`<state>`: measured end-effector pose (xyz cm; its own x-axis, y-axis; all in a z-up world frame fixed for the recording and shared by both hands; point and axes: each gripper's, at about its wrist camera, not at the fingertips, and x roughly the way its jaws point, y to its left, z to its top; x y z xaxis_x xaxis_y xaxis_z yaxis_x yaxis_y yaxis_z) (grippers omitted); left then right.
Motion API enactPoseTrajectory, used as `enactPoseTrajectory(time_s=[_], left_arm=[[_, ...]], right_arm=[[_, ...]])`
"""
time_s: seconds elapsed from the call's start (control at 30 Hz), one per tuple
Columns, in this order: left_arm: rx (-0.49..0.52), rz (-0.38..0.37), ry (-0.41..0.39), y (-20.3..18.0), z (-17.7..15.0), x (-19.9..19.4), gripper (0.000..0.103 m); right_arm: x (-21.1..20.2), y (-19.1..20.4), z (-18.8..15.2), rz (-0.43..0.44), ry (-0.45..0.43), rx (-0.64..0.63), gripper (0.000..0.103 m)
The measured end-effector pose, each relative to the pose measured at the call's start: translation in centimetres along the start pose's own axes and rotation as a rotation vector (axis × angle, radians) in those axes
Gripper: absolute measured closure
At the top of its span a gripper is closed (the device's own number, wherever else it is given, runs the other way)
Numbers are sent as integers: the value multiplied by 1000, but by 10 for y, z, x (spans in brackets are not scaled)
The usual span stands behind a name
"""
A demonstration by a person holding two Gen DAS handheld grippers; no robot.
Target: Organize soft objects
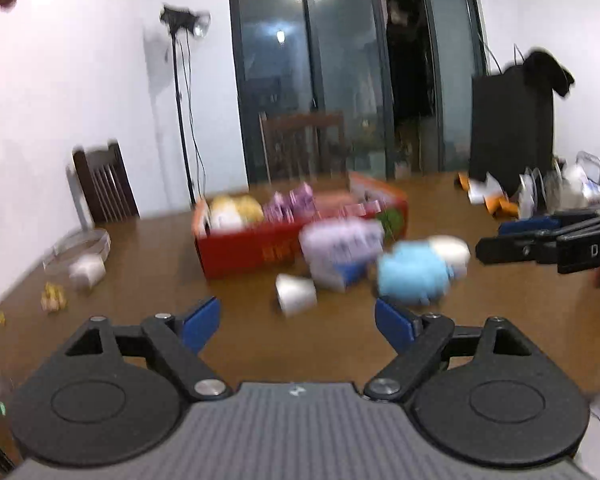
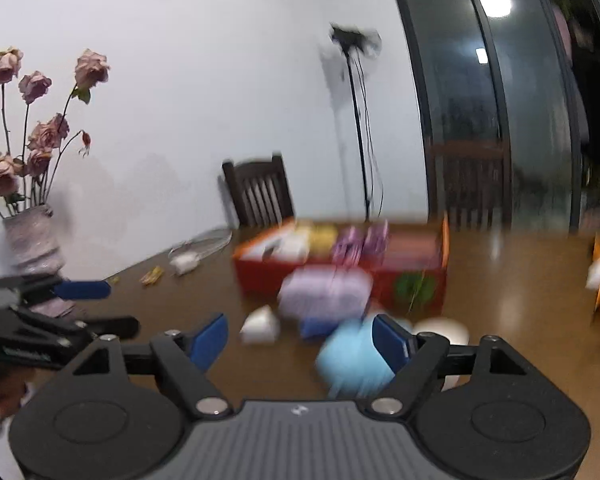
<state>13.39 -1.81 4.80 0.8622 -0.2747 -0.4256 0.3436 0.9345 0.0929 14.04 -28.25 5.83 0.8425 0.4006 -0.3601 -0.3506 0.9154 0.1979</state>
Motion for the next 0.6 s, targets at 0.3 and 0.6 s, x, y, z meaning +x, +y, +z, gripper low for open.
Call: enactPoseTrajectory(time_s=[0.3, 0.6], left_arm=[[-80, -47, 39, 8, 2, 32, 17], [-252, -126, 38, 25, 42, 111, 30]], right_arm=[[2, -12, -19, -64, 19, 86, 25], [65, -47, 10, -33, 21, 164, 39]])
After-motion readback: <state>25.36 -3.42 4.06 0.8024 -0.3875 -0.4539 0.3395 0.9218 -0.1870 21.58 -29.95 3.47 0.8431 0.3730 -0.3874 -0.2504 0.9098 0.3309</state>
